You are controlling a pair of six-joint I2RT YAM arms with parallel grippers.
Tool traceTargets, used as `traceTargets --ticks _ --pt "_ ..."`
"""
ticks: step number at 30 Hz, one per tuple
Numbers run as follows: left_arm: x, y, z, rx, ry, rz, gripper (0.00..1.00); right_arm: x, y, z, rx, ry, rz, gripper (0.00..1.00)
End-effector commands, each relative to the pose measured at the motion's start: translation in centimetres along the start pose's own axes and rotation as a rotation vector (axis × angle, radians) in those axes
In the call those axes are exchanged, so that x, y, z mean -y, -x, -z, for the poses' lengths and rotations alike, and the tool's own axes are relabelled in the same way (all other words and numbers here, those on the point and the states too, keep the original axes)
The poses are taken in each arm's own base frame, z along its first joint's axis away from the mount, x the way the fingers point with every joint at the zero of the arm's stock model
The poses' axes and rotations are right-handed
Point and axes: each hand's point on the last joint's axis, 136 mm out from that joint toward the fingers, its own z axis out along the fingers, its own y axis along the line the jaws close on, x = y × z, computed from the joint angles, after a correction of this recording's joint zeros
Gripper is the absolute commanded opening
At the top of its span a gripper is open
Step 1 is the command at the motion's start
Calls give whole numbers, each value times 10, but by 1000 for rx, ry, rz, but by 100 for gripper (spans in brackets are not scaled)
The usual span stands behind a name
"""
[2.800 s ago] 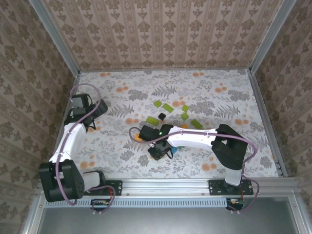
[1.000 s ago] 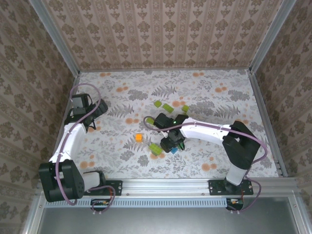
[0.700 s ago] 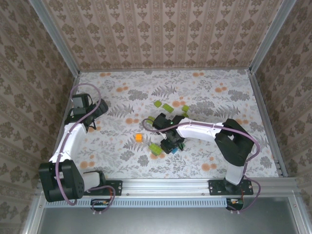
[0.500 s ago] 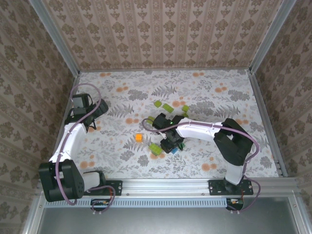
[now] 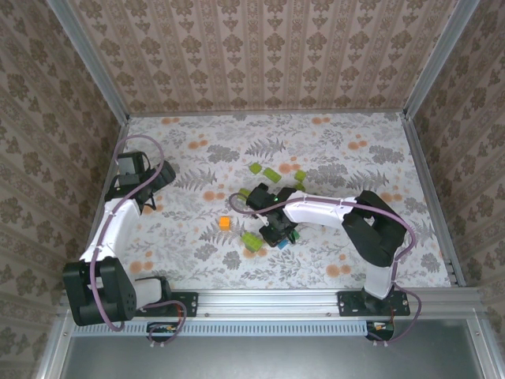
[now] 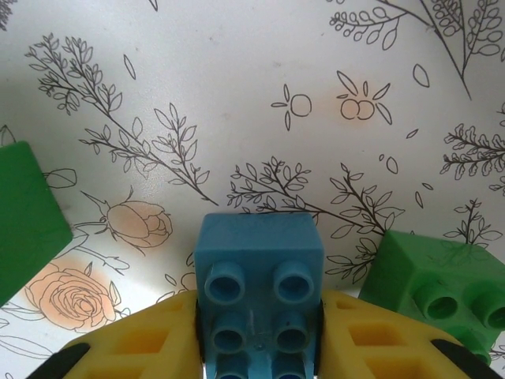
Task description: Assemble a carrot with lego
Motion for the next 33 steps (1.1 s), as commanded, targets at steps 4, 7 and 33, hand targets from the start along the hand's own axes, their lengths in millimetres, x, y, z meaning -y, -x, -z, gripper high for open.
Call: traceTargets --ticks 4,7,33 --pt "8 7 3 6 -17 -17 100 4 -1 46 46 7 -5 32" --pt "8 8 3 9 -19 -16 100 3 -1 63 66 11 0 32" --pt "10 7 7 6 -28 -22 100 -60 35 87 49 104 211 31"
